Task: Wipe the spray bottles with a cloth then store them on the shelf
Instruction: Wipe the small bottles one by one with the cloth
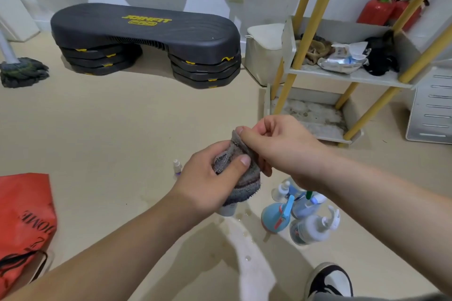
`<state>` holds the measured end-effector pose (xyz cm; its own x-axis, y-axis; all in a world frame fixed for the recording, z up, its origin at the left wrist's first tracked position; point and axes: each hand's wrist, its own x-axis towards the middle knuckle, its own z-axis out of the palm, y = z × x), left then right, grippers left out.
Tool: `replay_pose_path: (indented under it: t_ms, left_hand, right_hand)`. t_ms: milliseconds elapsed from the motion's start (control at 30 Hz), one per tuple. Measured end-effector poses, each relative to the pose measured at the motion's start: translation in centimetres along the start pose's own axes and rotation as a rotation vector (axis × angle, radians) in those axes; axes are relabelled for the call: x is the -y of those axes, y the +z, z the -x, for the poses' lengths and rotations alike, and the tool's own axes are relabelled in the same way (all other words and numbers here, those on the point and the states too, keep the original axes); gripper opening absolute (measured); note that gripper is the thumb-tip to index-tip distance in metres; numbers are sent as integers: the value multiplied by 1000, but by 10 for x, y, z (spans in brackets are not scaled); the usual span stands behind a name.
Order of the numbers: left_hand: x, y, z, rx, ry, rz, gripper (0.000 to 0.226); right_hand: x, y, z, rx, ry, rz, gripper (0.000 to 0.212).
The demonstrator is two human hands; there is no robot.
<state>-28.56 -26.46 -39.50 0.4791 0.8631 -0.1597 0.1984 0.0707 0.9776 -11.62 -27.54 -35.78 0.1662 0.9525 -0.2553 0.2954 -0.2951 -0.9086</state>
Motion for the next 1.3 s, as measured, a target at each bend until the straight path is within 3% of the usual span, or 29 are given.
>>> replay_pose_path:
  t_ms: [167,267,367,533,600,733,800,900,1000,1167,1300]
  left_hand:
    - [-11,-8,-3,17,-294,490,22]
    - [-13,-14,-2,14,-422,614,30]
    - [-11,-19,-1,51,-479,639,45]
    - [-12,-15,0,85,-478,541,42]
    - [-10,-10,0,26,-384,431,33]
    - [-7,-2,-1,-18,-36,49,14]
    - [-6,-6,-3,-14,1,-15,11]
    - [-10,-14,-4,90,-179,321,17]
    - [-15,-16,-1,179,-410,632,25]
    - [-15,-16,1,193,-478,677,22]
    - [-14,-14,2,233,-434,667,25]
  right_hand:
    - [2,-6,-1,111,91,-148,30]
    - [2,-12,-2,153,39,-170,22]
    - [3,-15,-2,166,1,-161,16]
    - [1,-13,-2,147,-28,-101,14]
    - [-1,-9,-1,121,-35,-73,14]
    - [-3,0,1,84,-22,-73,25]
    - [-2,0,1,77,-2,-79,30]
    - [1,-3,1,109,101,-77,30]
    - [3,-6,1,273,189,-207,28]
    - [5,-12,3,395,146,-278,27]
    - [2,-13,4,343,97,-197,12]
